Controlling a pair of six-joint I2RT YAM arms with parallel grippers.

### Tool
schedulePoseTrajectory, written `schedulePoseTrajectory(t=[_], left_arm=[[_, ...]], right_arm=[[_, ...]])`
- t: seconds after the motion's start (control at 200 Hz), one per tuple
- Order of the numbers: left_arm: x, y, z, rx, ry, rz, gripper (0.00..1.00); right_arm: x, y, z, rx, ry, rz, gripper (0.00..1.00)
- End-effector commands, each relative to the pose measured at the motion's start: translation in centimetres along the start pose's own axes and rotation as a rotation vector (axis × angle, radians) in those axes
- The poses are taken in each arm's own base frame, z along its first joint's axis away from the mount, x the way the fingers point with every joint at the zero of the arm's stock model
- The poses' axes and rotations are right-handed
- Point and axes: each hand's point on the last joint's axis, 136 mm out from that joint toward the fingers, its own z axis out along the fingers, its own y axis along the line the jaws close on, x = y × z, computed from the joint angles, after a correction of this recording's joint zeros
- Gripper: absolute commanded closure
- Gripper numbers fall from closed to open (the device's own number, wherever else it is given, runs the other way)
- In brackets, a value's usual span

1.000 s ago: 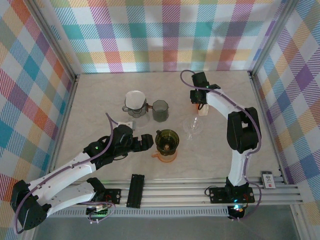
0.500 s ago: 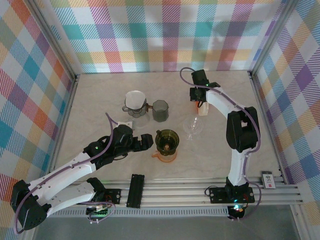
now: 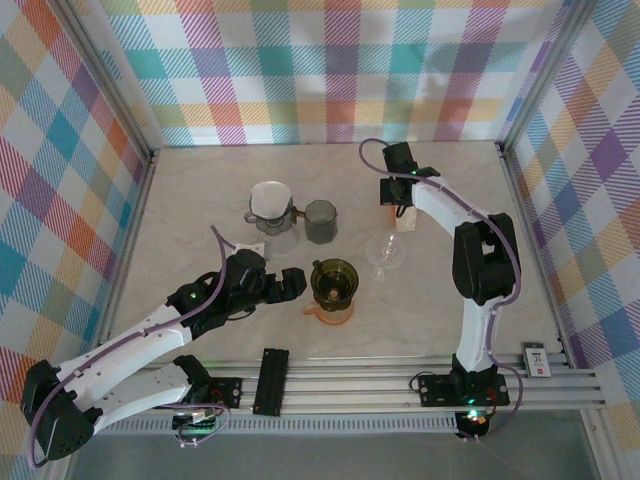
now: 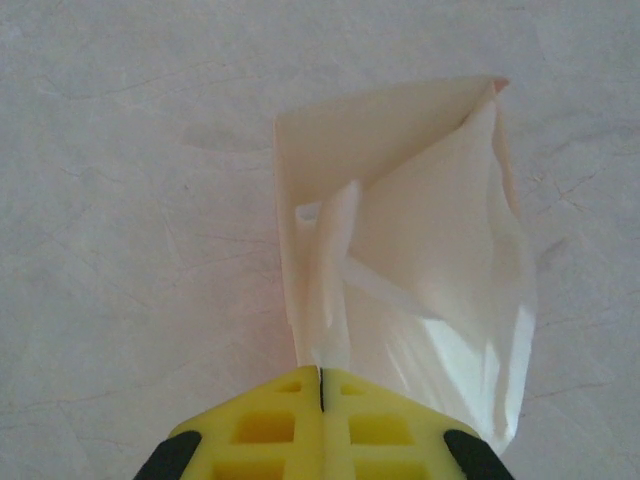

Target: Place the coffee filter in the dripper

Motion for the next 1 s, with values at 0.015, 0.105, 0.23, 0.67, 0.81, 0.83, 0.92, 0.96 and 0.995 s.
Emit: schedulePoseTrajectory(t=[0.015, 0.105, 0.23, 0.67, 0.81, 0.83, 0.92, 0.96, 0.995], left_arm=[[-0.2, 0.6, -0.1, -0.015, -0.025, -0.009, 0.0], [-0.2, 0.7, -0.1, -0.015, -0.025, -0.015, 0.0], [-0.2, 0.7, -0.1, -0.013, -0.026, -0.023, 0.0], [-0.6, 0.7, -1.4, -0.018, -0.038, -0.044, 0.0], [-0.6, 0.9, -2.0, -0.024, -0.04, -0.053, 0.0], [-0.5, 1.0, -2.1, -0.027, -0.039, -0.054, 0.0], [-0.4, 1.3, -2.3, -0.037, -0.035, -0.057, 0.0], [-0.2, 1.5, -2.3, -0.045, -0.033, -0.061, 0.0], [-0.2, 1.6, -2.3, -0.048, -0.031, -0.061, 0.0]], right_arm=[[-1.9, -0.3, -3.5, -0.04, -0.084, 0.023, 1.0], [-2.0, -0.2, -4.9, -0.062, -0.106, 0.032, 1.0], [-1.7, -0.3, -6.9, -0.081, -0.128, 0.049, 1.0], [1.3, -0.8, -19.0, -0.229, -0.246, 0.097, 1.0], [4.7, 1.2, -23.7, -0.374, -0.215, 0.068, 1.0], [5.3, 1.5, -24.5, -0.396, -0.209, 0.055, 1.0], [8.0, 3.0, -27.7, -0.478, -0.185, -0.004, 1.0], [9.3, 3.5, -29.0, -0.52, -0.165, -0.024, 1.0], [10.3, 3.9, -29.9, -0.552, -0.142, -0.036, 1.0]])
